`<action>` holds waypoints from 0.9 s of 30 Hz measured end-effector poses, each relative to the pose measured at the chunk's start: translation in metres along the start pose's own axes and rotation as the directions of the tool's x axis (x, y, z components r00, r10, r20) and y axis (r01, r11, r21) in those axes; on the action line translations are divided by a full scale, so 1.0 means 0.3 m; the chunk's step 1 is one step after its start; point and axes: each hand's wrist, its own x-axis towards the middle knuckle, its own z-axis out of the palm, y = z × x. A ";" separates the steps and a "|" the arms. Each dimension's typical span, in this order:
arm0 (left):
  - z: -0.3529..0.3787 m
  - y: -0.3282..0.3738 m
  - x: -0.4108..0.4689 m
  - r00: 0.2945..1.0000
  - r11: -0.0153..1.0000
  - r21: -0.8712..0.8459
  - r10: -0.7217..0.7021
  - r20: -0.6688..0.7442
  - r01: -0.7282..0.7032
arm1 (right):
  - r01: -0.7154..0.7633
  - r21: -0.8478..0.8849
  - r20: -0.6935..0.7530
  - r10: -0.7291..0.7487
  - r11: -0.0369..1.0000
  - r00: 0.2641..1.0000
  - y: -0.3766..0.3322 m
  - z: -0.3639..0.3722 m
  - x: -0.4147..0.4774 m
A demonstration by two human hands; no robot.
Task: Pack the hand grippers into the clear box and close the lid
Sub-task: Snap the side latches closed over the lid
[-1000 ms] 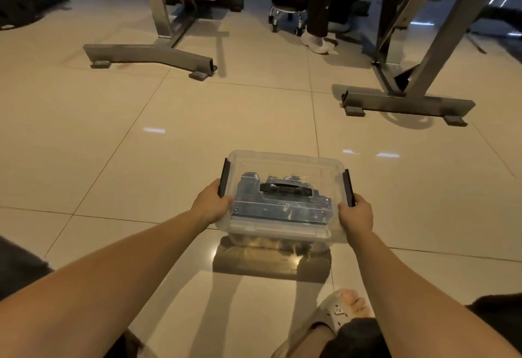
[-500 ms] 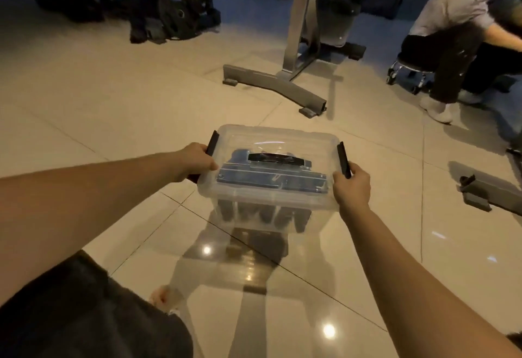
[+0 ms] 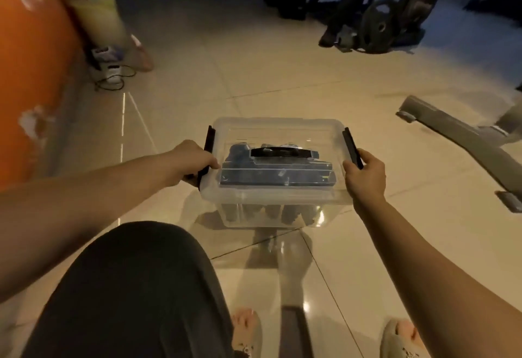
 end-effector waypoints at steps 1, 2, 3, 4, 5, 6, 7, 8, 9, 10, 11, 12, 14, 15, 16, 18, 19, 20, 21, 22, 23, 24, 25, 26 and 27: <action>-0.025 -0.068 0.001 0.999 0.999 -0.040 -0.036 -0.039 0.034 | 0.029 -0.018 0.056 -0.028 0.999 0.998 -0.005 0.068 0.011; -0.045 -0.134 -0.007 0.995 0.995 -0.079 -0.070 -0.074 0.064 | 0.058 -0.034 0.119 -0.053 0.998 0.992 -0.008 0.138 0.019; -0.063 -0.202 -0.020 0.988 0.988 -0.120 -0.108 -0.110 0.094 | 0.084 -0.044 0.188 -0.075 0.995 0.979 -0.010 0.211 0.025; -0.078 -0.270 -0.035 0.978 0.980 -0.156 -0.149 -0.148 0.126 | 0.113 -0.046 0.256 -0.098 0.992 0.962 -0.015 0.281 0.023; -0.092 -0.334 -0.056 0.963 0.969 -0.185 -0.197 -0.186 0.163 | 0.143 -0.047 0.319 -0.121 0.989 0.940 -0.023 0.348 0.016; -0.106 -0.398 -0.082 0.942 0.955 -0.217 -0.248 -0.224 0.200 | 0.173 -0.043 0.382 -0.144 0.984 0.913 -0.031 0.417 0.006; -0.120 -0.456 -0.112 0.919 0.937 -0.256 -0.302 -0.255 0.237 | 0.201 -0.033 0.442 -0.166 0.979 0.881 -0.043 0.482 -0.010; -0.132 -0.511 -0.143 0.890 0.912 -0.305 -0.361 -0.278 0.275 | 0.226 -0.023 0.498 -0.185 0.974 0.847 -0.056 0.547 -0.028; -0.140 -0.563 -0.179 0.859 0.880 -0.363 -0.420 -0.294 0.306 | 0.255 -0.011 0.547 -0.207 0.967 0.811 -0.071 0.610 -0.052; -0.145 -0.611 -0.217 0.825 0.846 -0.420 -0.474 -0.308 0.329 | 0.283 0.001 0.594 -0.228 0.959 0.771 -0.086 0.671 -0.079; -0.146 -0.656 -0.259 0.788 0.812 -0.471 -0.523 -0.324 0.345 | 0.310 0.009 0.642 -0.244 0.951 0.727 -0.103 0.730 -0.109; -0.143 -0.698 -0.298 0.753 0.779 -0.517 -0.566 -0.336 0.354 | 0.342 0.017 0.685 -0.260 0.940 0.680 -0.115 0.790 -0.137; -0.131 -0.779 -0.373 0.680 0.704 -0.620 -0.644 -0.351 0.347 | 0.413 0.038 0.763 -0.293 0.910 0.576 -0.141 0.905 -0.198; -0.120 -0.818 -0.405 0.640 0.659 -0.671 -0.684 -0.349 0.339 | 0.449 0.049 0.797 -0.306 0.892 0.520 -0.153 0.960 -0.230; -0.108 -0.858 -0.434 0.598 0.617 -0.717 -0.721 -0.350 0.325 | 0.480 0.066 0.825 -0.319 0.875 0.466 -0.165 1.014 -0.263; -0.081 -0.927 -0.482 0.522 0.540 -0.784 -0.784 -0.335 0.307 | 0.517 0.113 0.862 -0.343 0.848 0.373 -0.184 1.108 -0.336; -0.064 -0.960 -0.500 0.489 0.499 -0.811 -0.813 -0.317 0.305 | 0.531 0.131 0.876 -0.348 0.837 0.333 -0.188 1.153 -0.373; -0.048 -0.989 -0.515 0.460 0.460 -0.837 -0.837 -0.296 0.298 | 0.544 0.148 0.886 -0.355 0.826 0.299 -0.189 1.195 -0.409; -0.031 -1.012 -0.528 0.442 0.431 -0.855 -0.852 -0.280 0.288 | 0.550 0.166 0.893 -0.361 0.818 0.268 -0.188 1.230 -0.443; -0.016 -1.029 -0.537 0.436 0.413 -0.867 -0.859 -0.268 0.281 | 0.549 0.178 0.898 -0.363 0.816 0.249 -0.185 1.258 -0.473; -0.003 -1.043 -0.541 0.428 0.401 -0.875 -0.864 -0.264 0.271 | 0.536 0.187 0.902 -0.360 0.824 0.239 -0.184 1.275 -0.495; 0.007 -1.052 -0.541 0.421 0.393 -0.883 -0.868 -0.264 0.256 | 0.523 0.182 0.903 -0.353 0.833 0.247 -0.182 1.277 -0.508; 0.014 -1.058 -0.540 0.412 0.389 -0.890 -0.870 -0.270 0.239 | 0.521 0.161 0.896 -0.345 0.838 0.279 -0.180 1.263 -0.514; 0.018 -1.059 -0.539 0.407 0.389 -0.895 -0.870 -0.278 0.220 | 0.533 0.110 0.877 -0.334 0.839 0.346 -0.176 1.234 -0.513; 0.019 -1.052 -0.536 0.408 0.387 -0.898 -0.869 -0.280 0.207 | 0.541 0.042 0.845 -0.319 0.840 0.429 -0.164 1.199 -0.508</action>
